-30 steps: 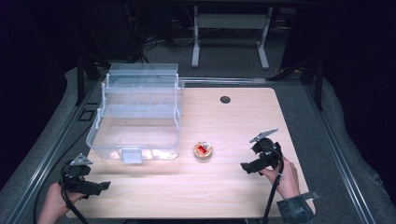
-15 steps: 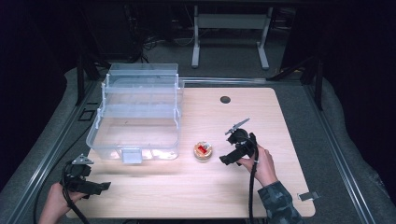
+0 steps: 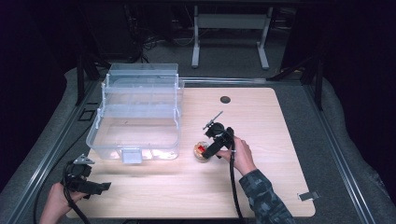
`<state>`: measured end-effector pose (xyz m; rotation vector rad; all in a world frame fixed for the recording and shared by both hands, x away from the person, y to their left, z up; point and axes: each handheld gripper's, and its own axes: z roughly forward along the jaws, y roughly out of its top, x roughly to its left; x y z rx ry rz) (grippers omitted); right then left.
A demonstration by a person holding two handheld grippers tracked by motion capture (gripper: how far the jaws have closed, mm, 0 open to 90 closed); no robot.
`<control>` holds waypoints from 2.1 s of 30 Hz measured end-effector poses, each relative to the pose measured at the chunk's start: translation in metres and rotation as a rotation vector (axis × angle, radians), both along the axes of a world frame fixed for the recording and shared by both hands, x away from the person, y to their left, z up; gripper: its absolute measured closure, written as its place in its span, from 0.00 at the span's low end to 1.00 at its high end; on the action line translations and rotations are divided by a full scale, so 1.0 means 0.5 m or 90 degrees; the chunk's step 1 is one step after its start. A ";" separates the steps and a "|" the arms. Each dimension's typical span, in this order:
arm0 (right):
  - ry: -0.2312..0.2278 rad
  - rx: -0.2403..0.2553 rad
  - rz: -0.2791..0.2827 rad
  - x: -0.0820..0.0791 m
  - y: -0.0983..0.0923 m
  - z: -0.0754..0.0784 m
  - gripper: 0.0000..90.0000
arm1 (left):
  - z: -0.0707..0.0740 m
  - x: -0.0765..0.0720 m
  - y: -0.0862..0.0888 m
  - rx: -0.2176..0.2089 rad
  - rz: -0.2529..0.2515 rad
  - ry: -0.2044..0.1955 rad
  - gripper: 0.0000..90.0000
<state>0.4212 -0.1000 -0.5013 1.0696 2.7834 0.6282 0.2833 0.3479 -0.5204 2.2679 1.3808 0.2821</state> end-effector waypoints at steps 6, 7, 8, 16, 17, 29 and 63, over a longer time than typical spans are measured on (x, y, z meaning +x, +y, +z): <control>0.013 -0.053 0.005 0.021 0.043 -0.028 0.00 | 0.001 -0.002 0.002 -0.007 0.003 -0.007 0.00; 0.016 -0.045 0.005 0.024 0.048 -0.035 0.00 | 0.001 -0.003 0.001 -0.007 0.005 -0.008 0.00; 0.023 -0.031 0.011 0.027 0.052 -0.042 0.00 | 0.000 -0.003 0.001 -0.007 0.006 -0.006 0.00; 0.024 -0.068 0.009 0.033 0.076 -0.059 0.10 | -0.006 -0.006 0.008 -0.006 0.009 0.002 0.00; 0.025 -0.071 0.007 0.033 0.077 -0.060 0.13 | -0.008 -0.005 0.008 -0.003 0.007 0.002 0.00; 0.024 -0.093 0.010 0.035 0.084 -0.062 0.22 | -0.010 -0.005 0.004 -0.007 0.006 0.004 0.00; -0.025 -0.097 0.003 -0.045 0.007 0.062 0.22 | 0.000 -0.010 -0.002 0.008 -0.012 0.000 0.00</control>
